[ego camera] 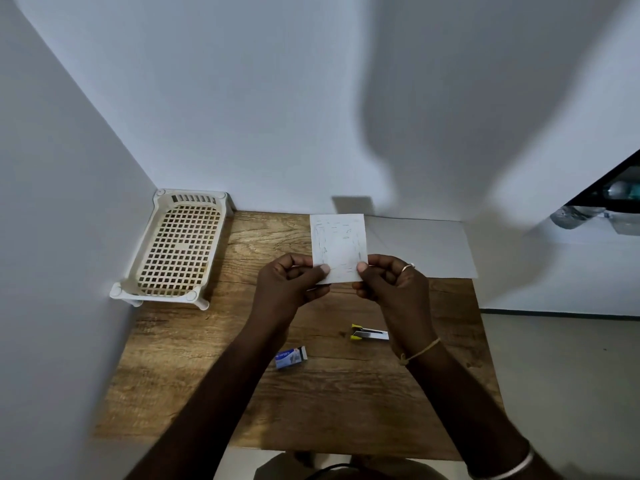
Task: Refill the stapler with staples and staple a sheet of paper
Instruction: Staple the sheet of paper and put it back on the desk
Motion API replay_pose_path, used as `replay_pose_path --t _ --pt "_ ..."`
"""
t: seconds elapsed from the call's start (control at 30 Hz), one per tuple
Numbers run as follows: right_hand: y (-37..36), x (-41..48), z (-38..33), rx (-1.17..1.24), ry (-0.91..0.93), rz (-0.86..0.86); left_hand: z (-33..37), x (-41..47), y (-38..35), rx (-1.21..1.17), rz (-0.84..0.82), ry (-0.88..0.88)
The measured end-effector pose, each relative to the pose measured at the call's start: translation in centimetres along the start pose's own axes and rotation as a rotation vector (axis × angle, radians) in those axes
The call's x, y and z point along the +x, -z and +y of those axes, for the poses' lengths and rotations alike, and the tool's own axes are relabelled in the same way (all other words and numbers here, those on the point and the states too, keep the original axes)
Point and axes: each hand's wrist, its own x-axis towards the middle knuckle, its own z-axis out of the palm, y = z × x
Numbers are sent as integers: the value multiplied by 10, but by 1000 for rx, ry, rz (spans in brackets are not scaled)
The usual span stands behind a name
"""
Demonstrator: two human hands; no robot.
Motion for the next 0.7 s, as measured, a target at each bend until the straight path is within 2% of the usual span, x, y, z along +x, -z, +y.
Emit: replay_pose_path --t 0.17,0.33,0.5,0.7 --pt "2 15 25 -82 -45 22 -16 13 5 90 21 13" --pt "3 37 74 -366 -119 50 -61 36 15 360 126 77" --pt "1 55 108 -562 -173 29 -96 58 20 741 198 48" --pt "0 69 127 -731 -157 -10 -117 69 22 883 215 -15"
